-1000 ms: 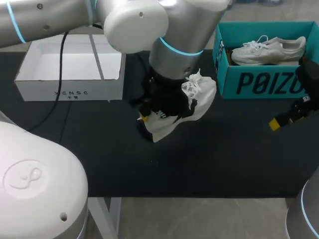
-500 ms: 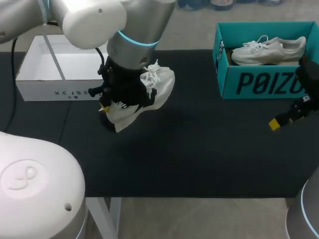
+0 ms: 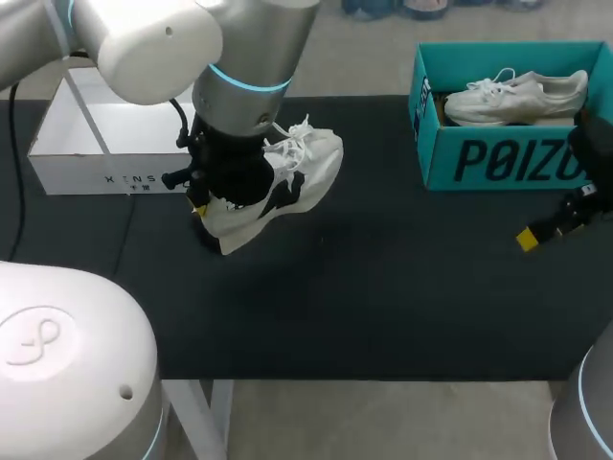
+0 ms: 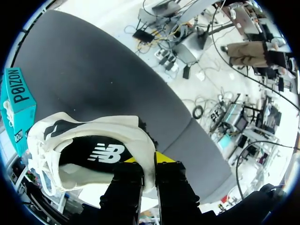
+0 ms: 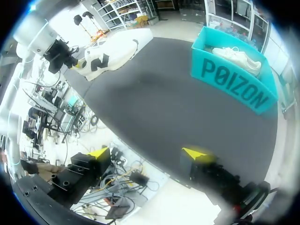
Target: Take the shoe out of the shoebox, open the shoe tongue, remove and reinsert the insole, then place the shoe into the shoebox
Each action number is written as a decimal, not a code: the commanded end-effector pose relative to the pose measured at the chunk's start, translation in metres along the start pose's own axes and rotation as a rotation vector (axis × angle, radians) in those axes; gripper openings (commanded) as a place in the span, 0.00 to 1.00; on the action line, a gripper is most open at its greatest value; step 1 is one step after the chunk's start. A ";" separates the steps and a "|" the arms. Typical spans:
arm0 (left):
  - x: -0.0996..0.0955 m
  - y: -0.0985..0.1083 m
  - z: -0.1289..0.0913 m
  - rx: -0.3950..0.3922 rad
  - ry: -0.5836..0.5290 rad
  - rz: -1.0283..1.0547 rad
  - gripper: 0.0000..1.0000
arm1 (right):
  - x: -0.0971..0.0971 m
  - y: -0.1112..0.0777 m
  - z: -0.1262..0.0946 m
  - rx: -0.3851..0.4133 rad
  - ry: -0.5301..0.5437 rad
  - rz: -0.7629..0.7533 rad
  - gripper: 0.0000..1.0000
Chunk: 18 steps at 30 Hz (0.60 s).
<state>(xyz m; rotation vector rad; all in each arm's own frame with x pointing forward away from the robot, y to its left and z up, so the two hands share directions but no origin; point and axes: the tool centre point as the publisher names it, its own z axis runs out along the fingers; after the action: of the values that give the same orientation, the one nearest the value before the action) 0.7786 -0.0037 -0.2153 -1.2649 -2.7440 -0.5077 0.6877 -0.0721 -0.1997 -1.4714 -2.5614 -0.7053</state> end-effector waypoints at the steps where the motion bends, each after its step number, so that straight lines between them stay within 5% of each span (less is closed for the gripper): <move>1: 0.004 0.001 0.000 0.000 -0.015 0.002 0.00 | 0.000 -0.001 0.001 -0.002 -0.002 0.000 1.00; 9: 0.004 0.001 0.000 0.000 -0.015 0.002 0.00 | 0.000 -0.001 0.001 -0.002 -0.002 0.000 1.00; 14: -0.001 0.033 -0.009 -0.071 -0.034 0.028 0.00 | 0.000 -0.001 0.001 -0.002 -0.002 0.000 1.00; 18: 0.003 0.078 -0.019 -0.123 -0.074 0.066 0.00 | 0.000 -0.001 0.001 -0.002 -0.002 0.000 1.00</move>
<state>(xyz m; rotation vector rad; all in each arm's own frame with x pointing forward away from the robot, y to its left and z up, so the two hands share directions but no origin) 0.8244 0.0162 -0.1933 -1.3774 -2.7545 -0.6544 0.6876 -0.0721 -0.1997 -1.4713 -2.5614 -0.7053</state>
